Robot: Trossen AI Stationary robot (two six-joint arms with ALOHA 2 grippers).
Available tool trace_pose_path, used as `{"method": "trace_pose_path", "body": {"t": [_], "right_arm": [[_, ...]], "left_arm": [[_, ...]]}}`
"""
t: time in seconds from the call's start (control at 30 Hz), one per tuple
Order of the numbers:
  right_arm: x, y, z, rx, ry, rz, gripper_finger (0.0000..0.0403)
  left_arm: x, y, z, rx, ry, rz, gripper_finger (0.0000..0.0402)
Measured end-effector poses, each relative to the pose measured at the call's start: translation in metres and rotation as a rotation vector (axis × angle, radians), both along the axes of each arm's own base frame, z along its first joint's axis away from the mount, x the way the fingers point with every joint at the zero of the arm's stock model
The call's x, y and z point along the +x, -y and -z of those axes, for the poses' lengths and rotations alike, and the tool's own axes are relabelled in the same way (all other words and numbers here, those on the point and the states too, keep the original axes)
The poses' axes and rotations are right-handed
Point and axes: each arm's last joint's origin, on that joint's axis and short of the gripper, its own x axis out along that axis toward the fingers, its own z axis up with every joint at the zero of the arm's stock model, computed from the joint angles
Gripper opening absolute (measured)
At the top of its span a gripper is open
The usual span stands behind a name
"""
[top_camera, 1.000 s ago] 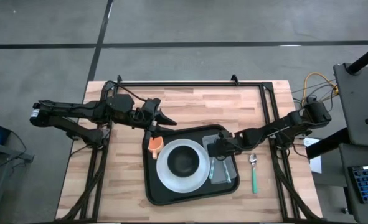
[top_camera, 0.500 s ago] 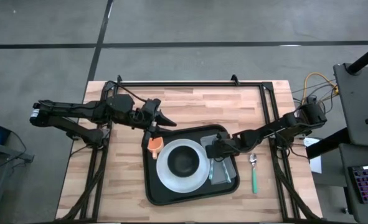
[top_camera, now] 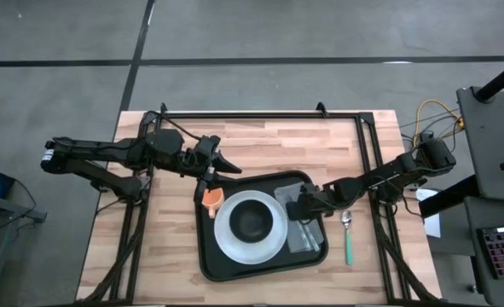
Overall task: Set up tray
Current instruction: Adjust the blue fork on the gray napkin
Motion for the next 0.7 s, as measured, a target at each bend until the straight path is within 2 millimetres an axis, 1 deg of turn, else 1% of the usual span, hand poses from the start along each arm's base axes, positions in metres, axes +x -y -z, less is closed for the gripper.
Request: {"method": "trace_pose_path", "body": {"t": [0.13, 0.33, 0.57, 0.7], "right_arm": [[0.001, -0.004, -0.001, 0.013, 0.024, -0.008, 0.0008], [0.002, -0.003, -0.002, -0.009, 0.039, -0.005, 0.0008], [0.013, -0.002, 0.009, -0.034, 0.077, 0.005, 0.0008], [0.014, -0.002, 0.016, -0.039, 0.046, 0.001, 0.0008]], "left_arm": [[0.000, 0.000, 0.000, 0.000, 0.002, 0.001, 0.0141], [0.000, 0.000, -0.001, 0.000, 0.008, 0.001, 0.0141], [0.000, 0.000, -0.001, 0.000, 0.008, 0.001, 0.0141], [0.000, 0.000, -0.001, -0.005, 0.007, 0.001, 0.0141]]}}
